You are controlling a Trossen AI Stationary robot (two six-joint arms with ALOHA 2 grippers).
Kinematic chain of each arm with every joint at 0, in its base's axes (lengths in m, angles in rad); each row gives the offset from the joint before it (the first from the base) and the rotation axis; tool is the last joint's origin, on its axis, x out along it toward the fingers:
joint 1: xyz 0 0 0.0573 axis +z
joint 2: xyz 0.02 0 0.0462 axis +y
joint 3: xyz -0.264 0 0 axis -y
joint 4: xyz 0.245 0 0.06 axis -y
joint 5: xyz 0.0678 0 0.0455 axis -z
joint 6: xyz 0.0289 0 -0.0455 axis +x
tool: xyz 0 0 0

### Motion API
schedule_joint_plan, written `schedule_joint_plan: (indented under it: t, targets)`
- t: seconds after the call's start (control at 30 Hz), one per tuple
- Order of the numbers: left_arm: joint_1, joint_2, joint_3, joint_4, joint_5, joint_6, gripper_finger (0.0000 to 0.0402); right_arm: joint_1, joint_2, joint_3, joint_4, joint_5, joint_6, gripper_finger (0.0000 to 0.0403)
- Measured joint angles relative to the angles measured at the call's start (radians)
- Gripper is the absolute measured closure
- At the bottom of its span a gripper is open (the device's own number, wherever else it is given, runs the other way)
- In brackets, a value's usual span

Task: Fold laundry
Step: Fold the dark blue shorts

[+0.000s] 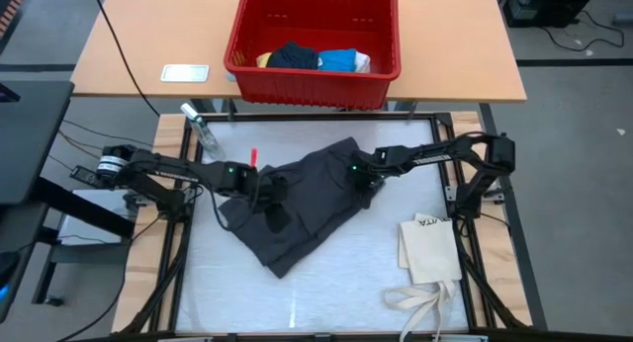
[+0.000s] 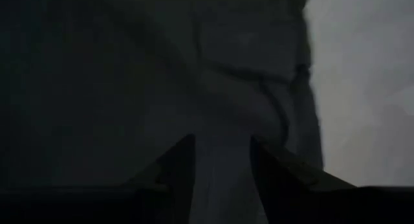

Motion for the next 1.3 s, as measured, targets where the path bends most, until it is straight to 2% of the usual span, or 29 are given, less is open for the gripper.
schedule_joint_plan:
  t: [0.3, 0.47, 0.63, 0.7, 0.8, 0.93, 1.07, 1.17, 1.3]
  targets:
    - [-0.028, 0.0, -0.004, 0.012, 0.02, -0.017, 0.0251, 0.084, -0.043, -0.003, -0.09, -0.032, 0.046, 0.0398]
    - [-0.047, 0.0, -0.097, 0.066, 0.028, -0.028, 0.0251, 0.159, -0.059, -0.004, -0.118, 0.016, 0.127, 0.0398]
    - [-0.05, 0.0, -0.235, 0.222, 0.106, -0.088, 0.0251, 0.228, -0.123, -0.007, -0.126, 0.074, 0.231, 0.0398]
    - [-0.054, -0.005, -0.263, 0.294, 0.122, -0.101, 0.0251, 0.251, -0.149, -0.007, -0.123, 0.09, 0.274, 0.0398]
    - [-0.057, -0.007, -0.267, 0.305, 0.123, -0.087, 0.0251, 0.289, -0.187, -0.007, -0.105, 0.131, 0.358, 0.0398]
    - [-0.041, -0.007, -0.267, 0.218, 0.104, -0.018, 0.0251, 0.335, -0.214, -0.007, 0.013, 0.153, 0.505, 0.0398]
    - [-0.008, 0.001, -0.268, 0.134, 0.091, 0.131, 0.0251, 0.376, -0.163, -0.003, 0.321, 0.142, 0.612, 0.0399]
    - [0.023, 0.001, -0.295, 0.187, 0.161, 0.193, 0.0251, 0.392, -0.075, 0.004, 0.507, 0.173, 0.686, 0.04]
    - [0.026, 0.001, -0.378, 0.371, 0.311, 0.143, 0.0251, 0.394, 0.045, 0.052, 0.504, 0.257, 0.794, 0.04]
